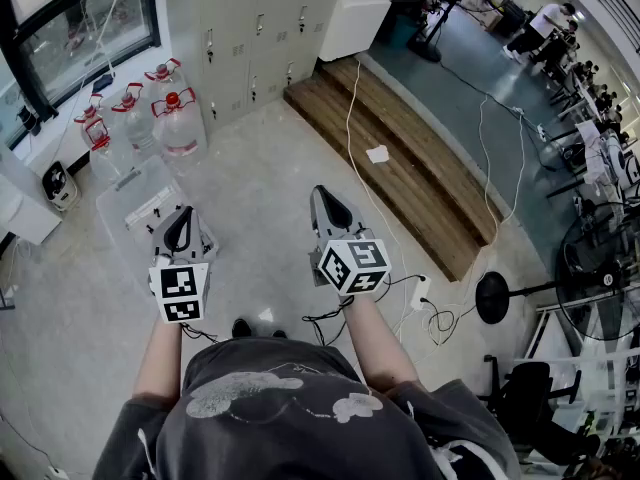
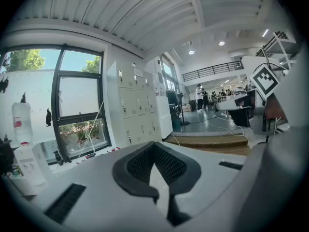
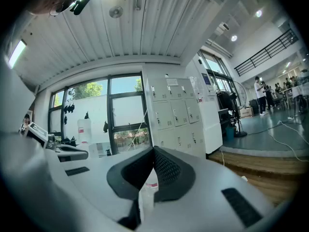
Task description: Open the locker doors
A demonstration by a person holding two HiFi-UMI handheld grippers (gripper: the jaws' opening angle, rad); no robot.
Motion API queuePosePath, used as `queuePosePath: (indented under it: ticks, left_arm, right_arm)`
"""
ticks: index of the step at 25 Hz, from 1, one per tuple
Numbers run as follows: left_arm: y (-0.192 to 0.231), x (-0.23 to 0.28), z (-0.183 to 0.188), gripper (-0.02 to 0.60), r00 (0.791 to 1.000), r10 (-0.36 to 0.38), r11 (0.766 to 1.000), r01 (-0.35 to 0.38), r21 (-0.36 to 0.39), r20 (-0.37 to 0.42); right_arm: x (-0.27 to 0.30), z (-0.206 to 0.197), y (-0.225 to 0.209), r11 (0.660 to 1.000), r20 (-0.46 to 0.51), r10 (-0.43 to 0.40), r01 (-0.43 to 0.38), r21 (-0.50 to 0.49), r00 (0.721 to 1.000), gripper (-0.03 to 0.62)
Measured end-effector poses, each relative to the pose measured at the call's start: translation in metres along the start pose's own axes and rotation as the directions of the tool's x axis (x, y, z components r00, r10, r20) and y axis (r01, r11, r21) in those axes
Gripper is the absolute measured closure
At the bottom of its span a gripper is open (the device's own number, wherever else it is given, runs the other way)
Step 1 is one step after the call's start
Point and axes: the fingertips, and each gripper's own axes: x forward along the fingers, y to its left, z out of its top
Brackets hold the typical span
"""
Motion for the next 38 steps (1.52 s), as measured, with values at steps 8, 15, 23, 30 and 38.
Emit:
queuePosePath:
  ticks: [8,15,23,30,38]
  left_arm:
    - [0.005,-0.003,0.0,0.574,1.0,0.013,1.0,-0.013,0.001,-0.012]
    - [0.011,-0.007,-0.017,0.574,1.0,0.003,0.997,-0.005,-0.08,-0.03]
    - [0.04,-0.007,-0.027,0.572,1.0,0.006,0.992,-0.008,-0.129,-0.013]
    - [0.072,0.009,-0.023,0.572,1.0,-0.021,0.992,0.022,-0.126,0.012]
    - [0.082,0.032,-0.036,0.572,0.999,-0.052,0.99,0.051,-0.134,-0.001]
  right_arm:
    - [-0.002,-0.003,-0.001,1.0,-0.015,0.002,-0.002,-0.001,1.0,0.566]
    - [0.001,-0.014,0.005,1.0,-0.031,0.005,-0.005,0.002,1.0,0.566]
    - [0.023,-0.019,0.019,1.0,-0.014,-0.003,0.004,0.029,1.0,0.563]
    - [0.056,-0.017,0.041,1.0,-0.002,0.009,-0.009,0.026,1.0,0.341]
    - [0.076,-0.045,0.038,0.986,-0.094,0.014,0.002,0.169,0.995,0.27]
